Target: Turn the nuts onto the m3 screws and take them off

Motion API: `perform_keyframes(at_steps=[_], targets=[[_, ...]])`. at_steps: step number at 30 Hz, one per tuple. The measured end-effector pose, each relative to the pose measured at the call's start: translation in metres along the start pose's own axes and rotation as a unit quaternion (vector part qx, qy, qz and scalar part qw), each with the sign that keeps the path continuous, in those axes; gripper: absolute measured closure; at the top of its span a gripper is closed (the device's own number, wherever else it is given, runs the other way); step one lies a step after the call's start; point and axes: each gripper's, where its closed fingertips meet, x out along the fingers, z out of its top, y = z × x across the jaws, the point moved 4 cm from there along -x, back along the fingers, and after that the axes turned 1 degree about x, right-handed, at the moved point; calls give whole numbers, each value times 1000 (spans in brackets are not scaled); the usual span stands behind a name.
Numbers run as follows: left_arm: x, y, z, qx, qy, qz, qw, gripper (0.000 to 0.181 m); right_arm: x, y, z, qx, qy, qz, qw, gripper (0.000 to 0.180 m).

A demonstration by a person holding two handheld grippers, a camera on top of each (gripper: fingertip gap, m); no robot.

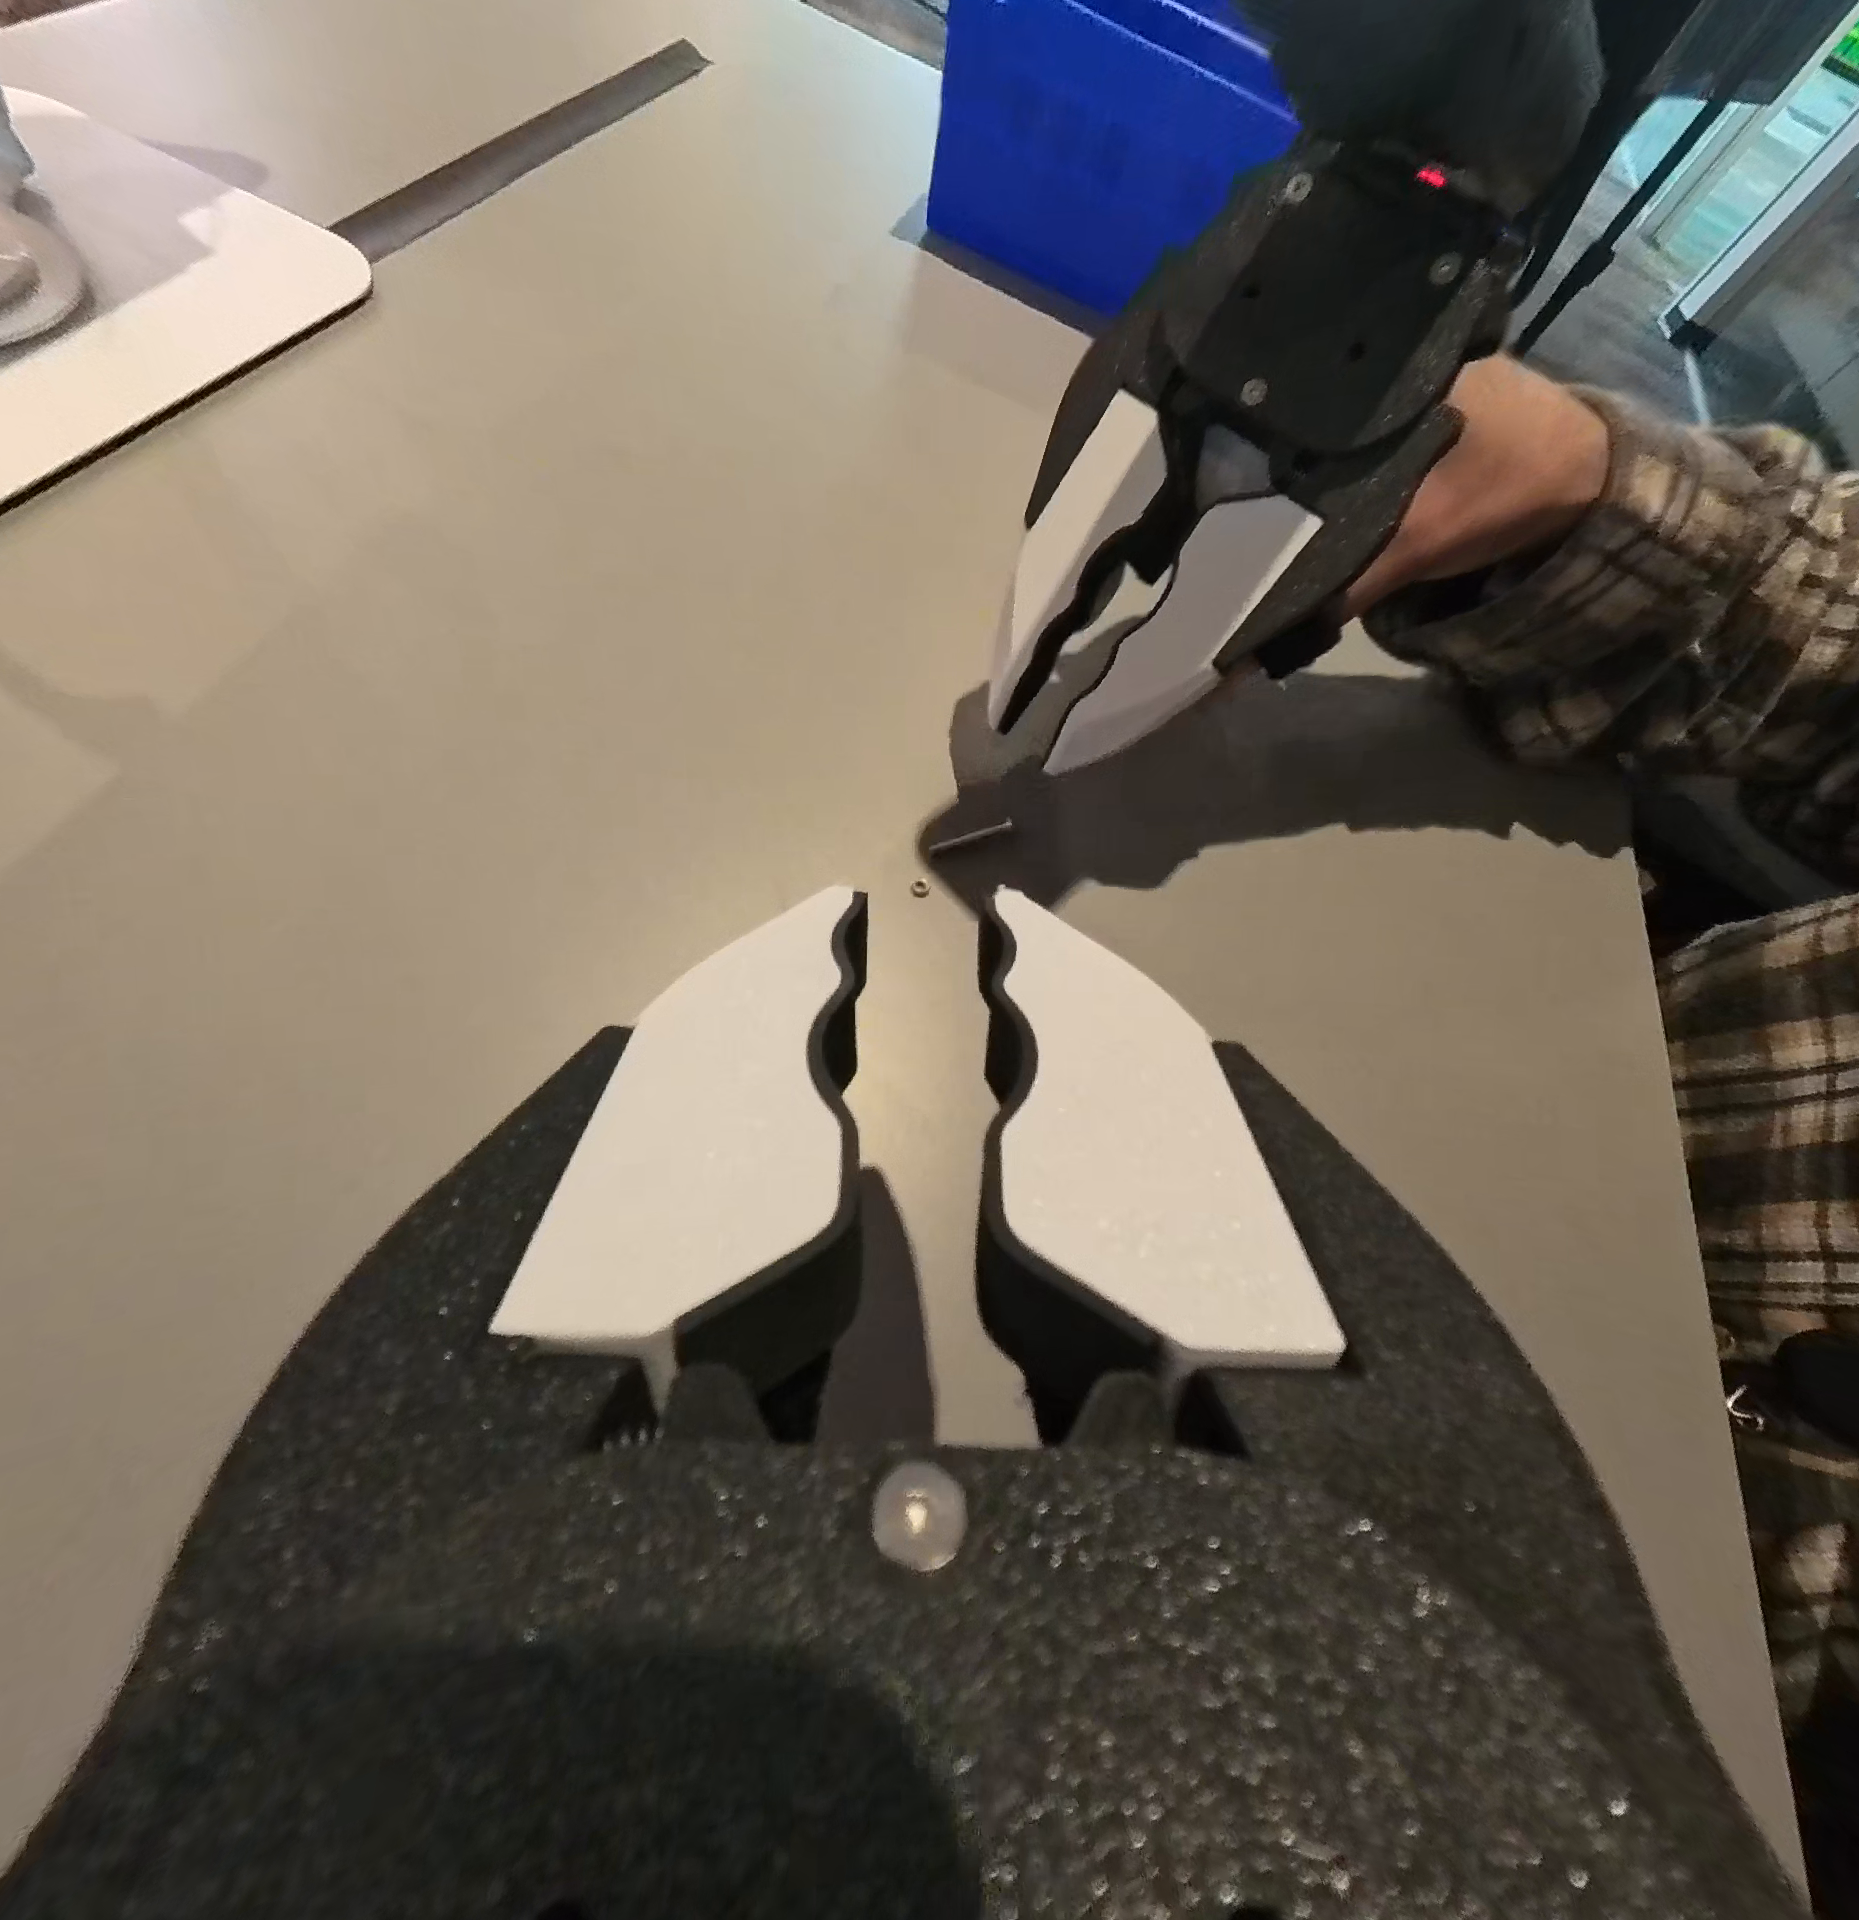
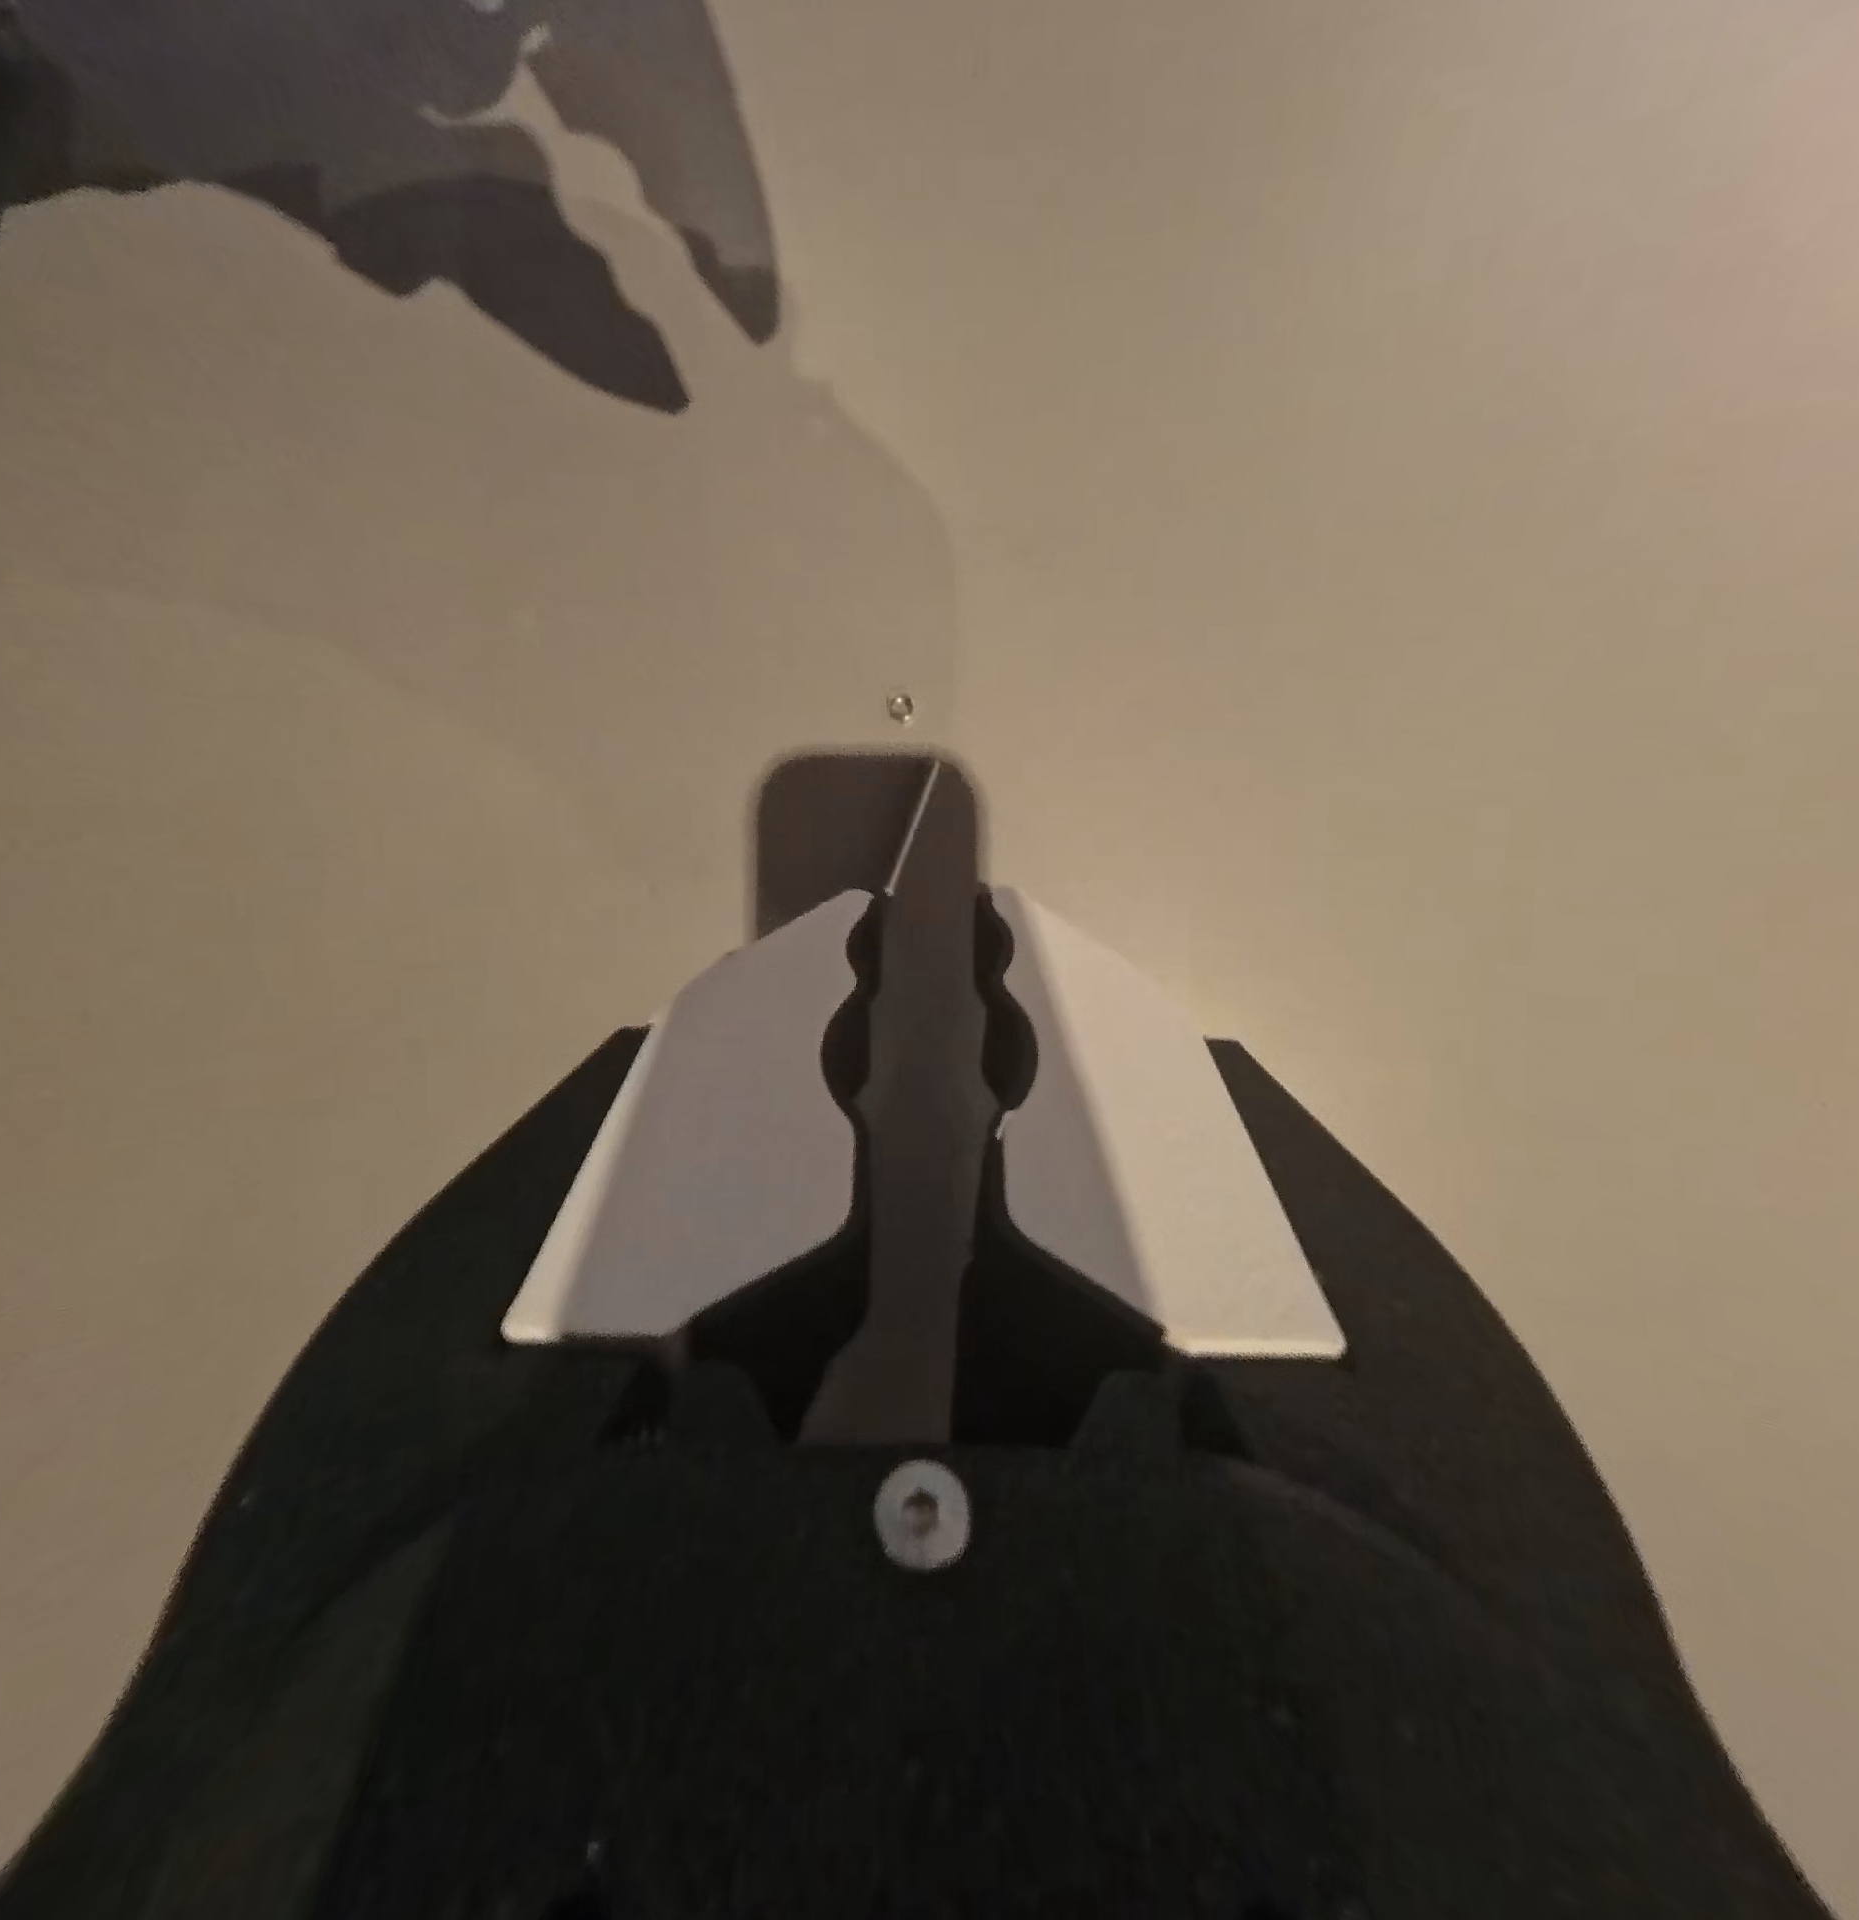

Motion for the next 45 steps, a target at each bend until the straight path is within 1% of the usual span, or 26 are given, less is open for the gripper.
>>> perform_keyframes(at_steps=[5,9,12,19,24,27,31,34,38,42,45], targets=[[-3,1,-1,-5,-5,4,1000,161,1,3,9,6,18,2,1000,163],[-4,1,-3,-5,-3,6,1000,161,6,2,13,13,17,4,1000,164],[-6,2,-4,-8,-3,7,1000,161,13,0,15,6,21,1,1000,165],[-6,1,-5,-7,-2,8,1000,161,34,-5,18,-8,59,-5,998,167],[-8,3,-8,-13,-5,11,1000,161,38,-5,16,-27,91,-17,995,173],[-8,4,-8,-18,-11,9,1000,161,38,-4,15,-36,91,-21,995,178],[-7,4,-5,-24,-22,4,999,160,38,-3,15,-44,90,-26,995,178],[-6,3,-5,-24,-20,3,999,160,36,-5,17,-19,52,0,998,179],[-3,2,-6,-29,-21,-1,999,159,23,-12,27,50,-36,62,996,179],[1,-1,-5,-44,-36,-18,998,159,10,-20,34,110,-117,121,980,179],[7,-3,-4,-55,-47,-31,997,159,-1,-23,41,151,-187,168,956,179]])
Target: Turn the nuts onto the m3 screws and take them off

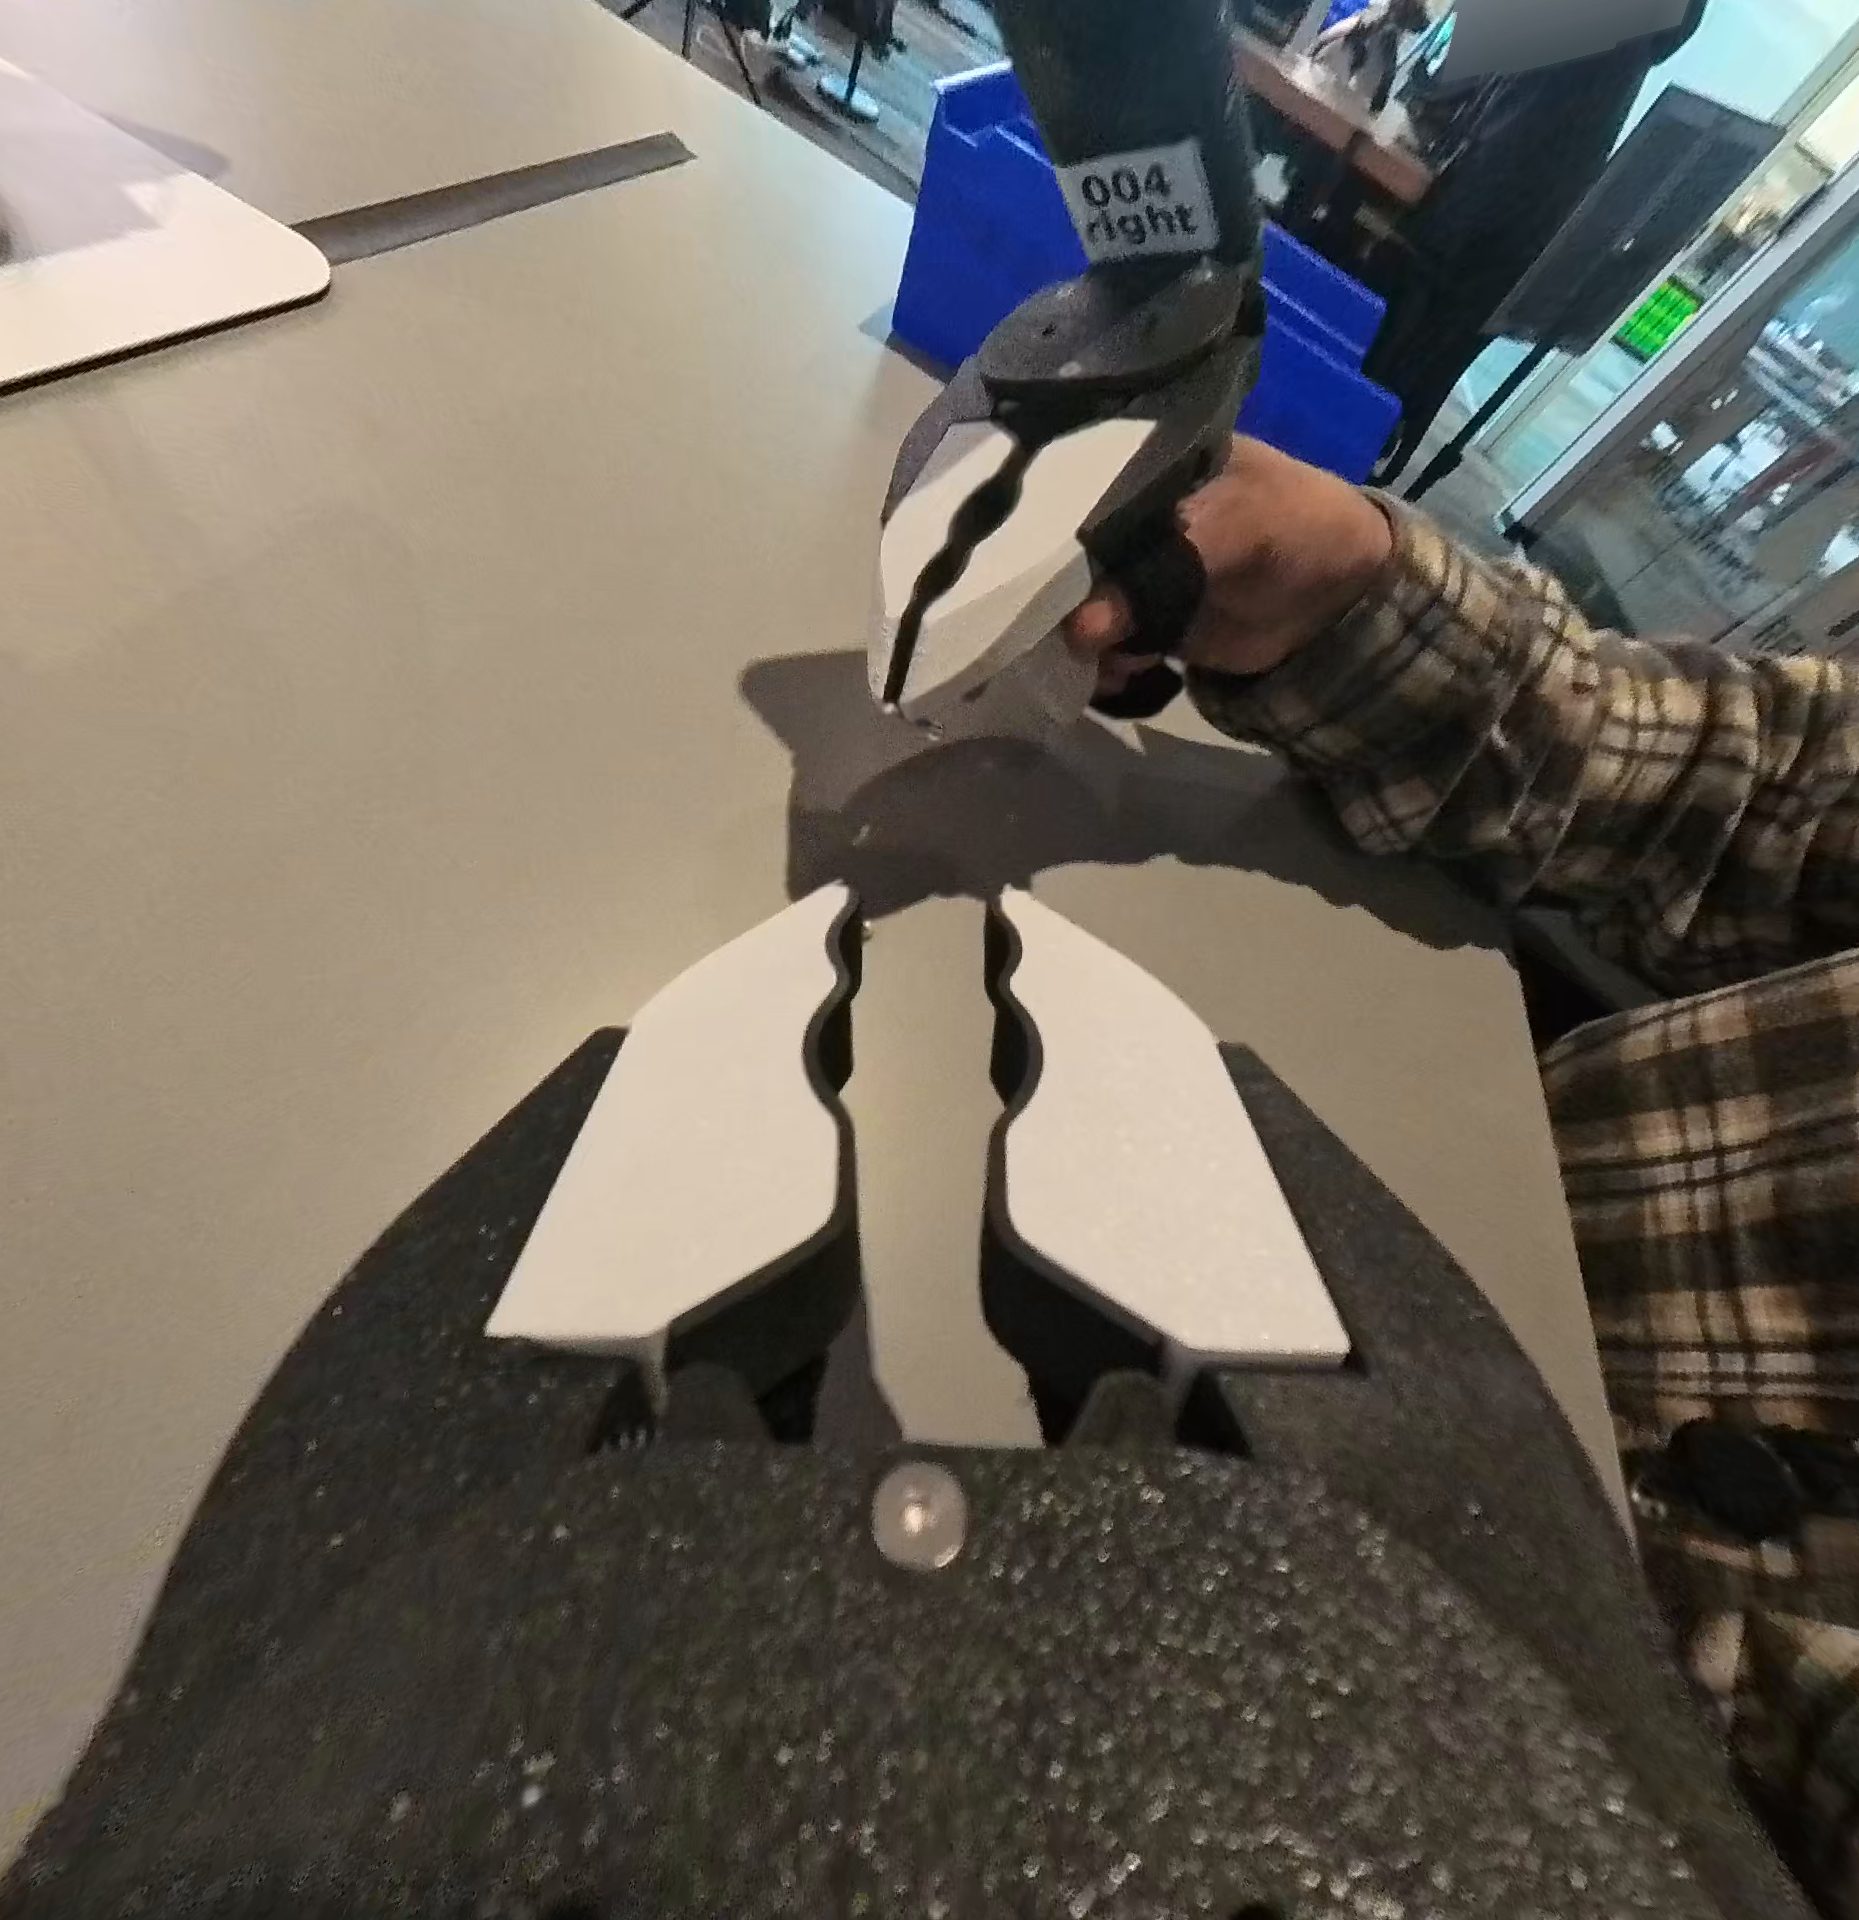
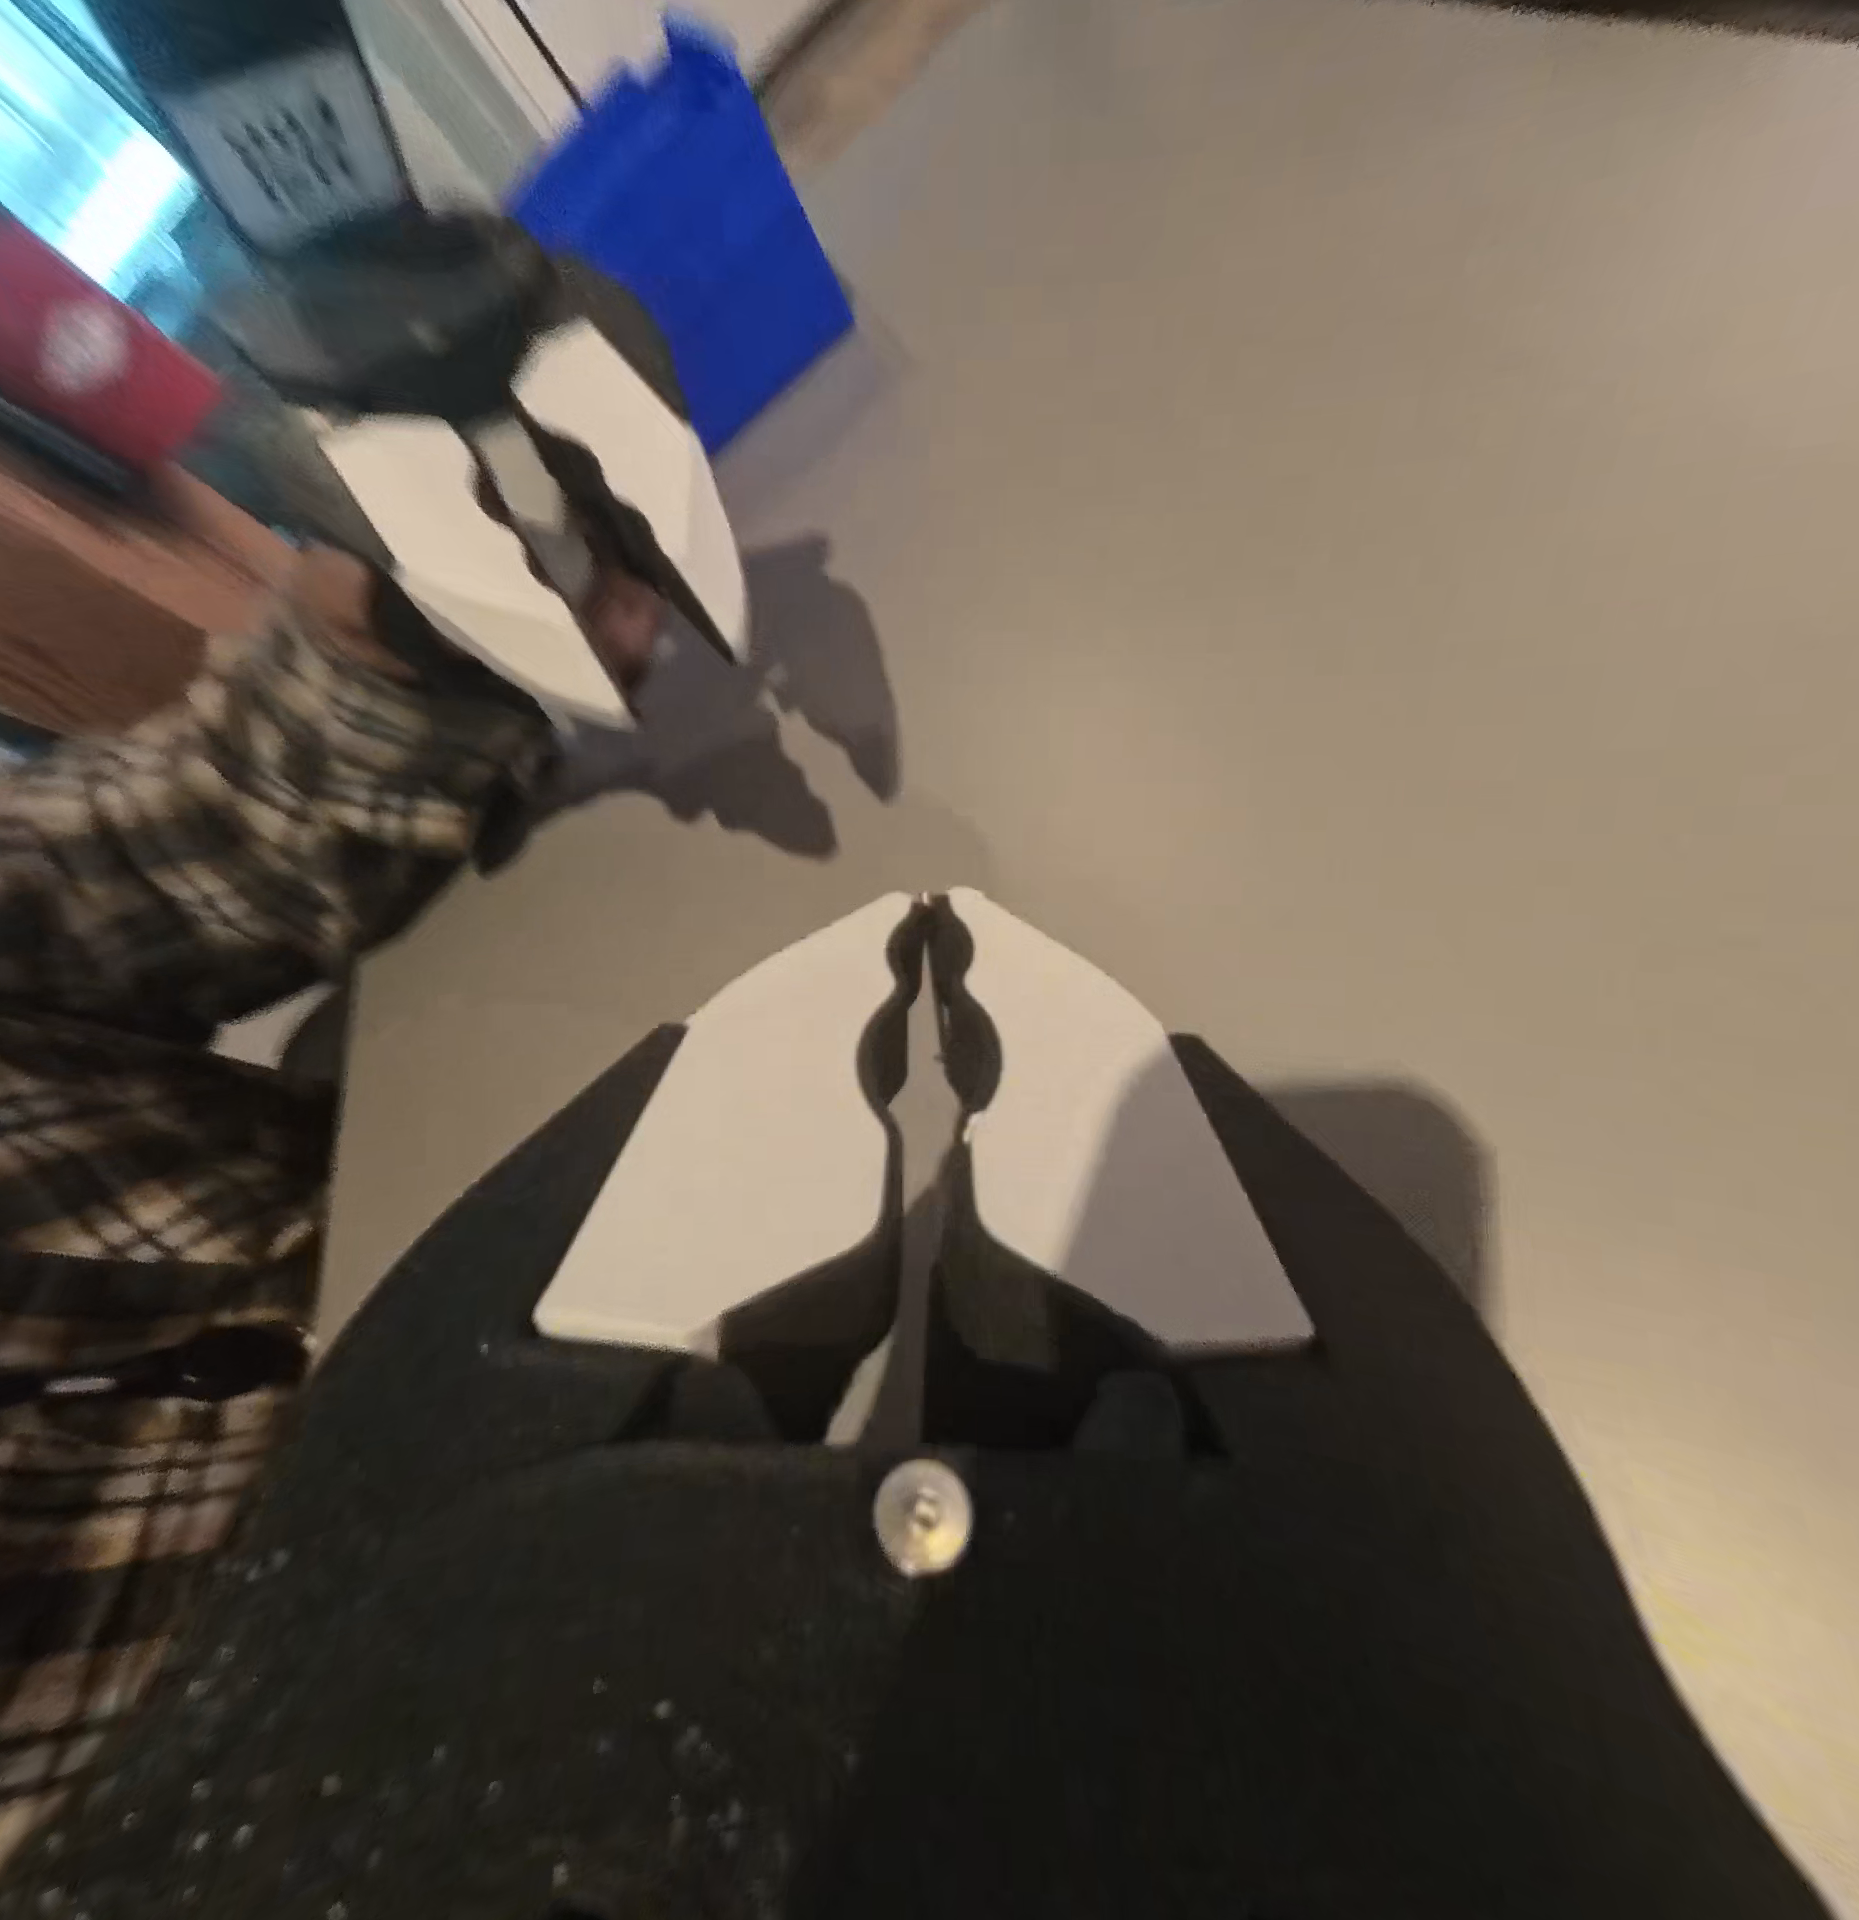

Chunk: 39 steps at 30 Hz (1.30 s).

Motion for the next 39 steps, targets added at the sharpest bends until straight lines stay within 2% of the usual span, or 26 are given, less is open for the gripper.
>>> perform_keyframes(at_steps=[6,12,19,29,39], targets=[[24,-13,12,-66,-79,-74,992,158,-10,15,24,53,-160,108,980,179],[35,-22,31,-109,-160,-134,972,158,-12,30,38,65,-258,162,950,179],[33,-19,42,-87,-186,-100,974,158,-15,43,46,54,-292,192,935,179],[36,-26,51,-80,-208,-119,968,157,-17,52,55,60,-343,219,912,179],[30,-27,57,-64,-227,-117,965,166,-14,57,60,73,-363,239,898,179]])
